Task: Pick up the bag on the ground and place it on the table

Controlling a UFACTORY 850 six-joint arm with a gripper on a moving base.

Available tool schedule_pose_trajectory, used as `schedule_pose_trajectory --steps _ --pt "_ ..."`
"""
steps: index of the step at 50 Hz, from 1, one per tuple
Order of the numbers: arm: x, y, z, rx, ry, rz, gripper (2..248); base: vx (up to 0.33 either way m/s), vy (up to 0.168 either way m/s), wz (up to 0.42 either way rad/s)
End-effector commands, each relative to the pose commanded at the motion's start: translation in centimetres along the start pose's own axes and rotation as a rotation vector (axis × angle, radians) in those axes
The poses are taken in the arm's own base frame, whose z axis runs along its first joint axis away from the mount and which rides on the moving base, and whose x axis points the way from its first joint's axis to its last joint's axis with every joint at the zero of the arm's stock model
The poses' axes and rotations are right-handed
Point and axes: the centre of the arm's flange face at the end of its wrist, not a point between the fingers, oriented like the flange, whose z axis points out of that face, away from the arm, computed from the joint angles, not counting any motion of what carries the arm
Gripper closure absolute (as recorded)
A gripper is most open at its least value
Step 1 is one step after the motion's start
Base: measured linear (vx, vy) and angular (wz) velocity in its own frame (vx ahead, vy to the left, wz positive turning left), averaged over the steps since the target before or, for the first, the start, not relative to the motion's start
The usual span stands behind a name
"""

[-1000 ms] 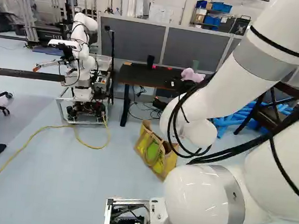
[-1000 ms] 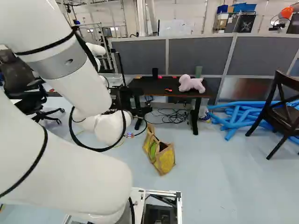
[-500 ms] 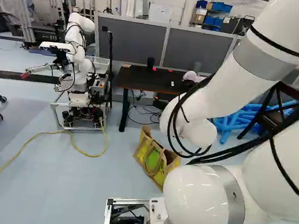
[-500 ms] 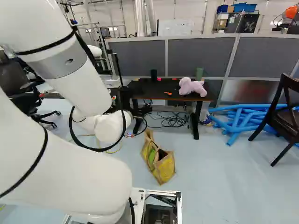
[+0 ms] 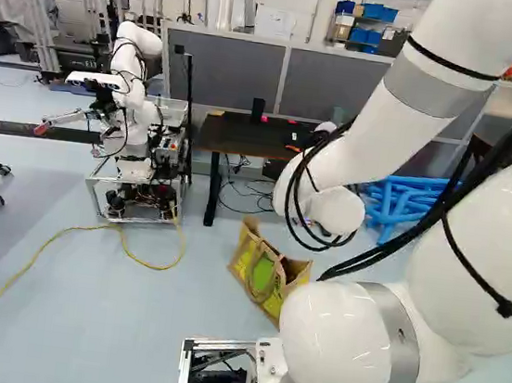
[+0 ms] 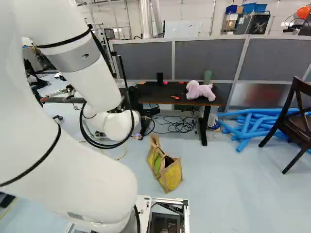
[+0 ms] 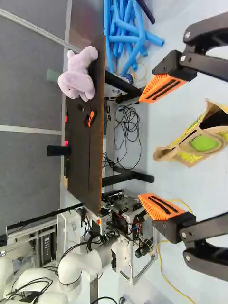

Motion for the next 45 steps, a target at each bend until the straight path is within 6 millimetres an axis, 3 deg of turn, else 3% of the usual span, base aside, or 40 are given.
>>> schedule_pose_trajectory --steps 45 --pt "-1.1 3.4 10.2 -0.075 -0.192 0.037 3 0.0 0.0 0.0"
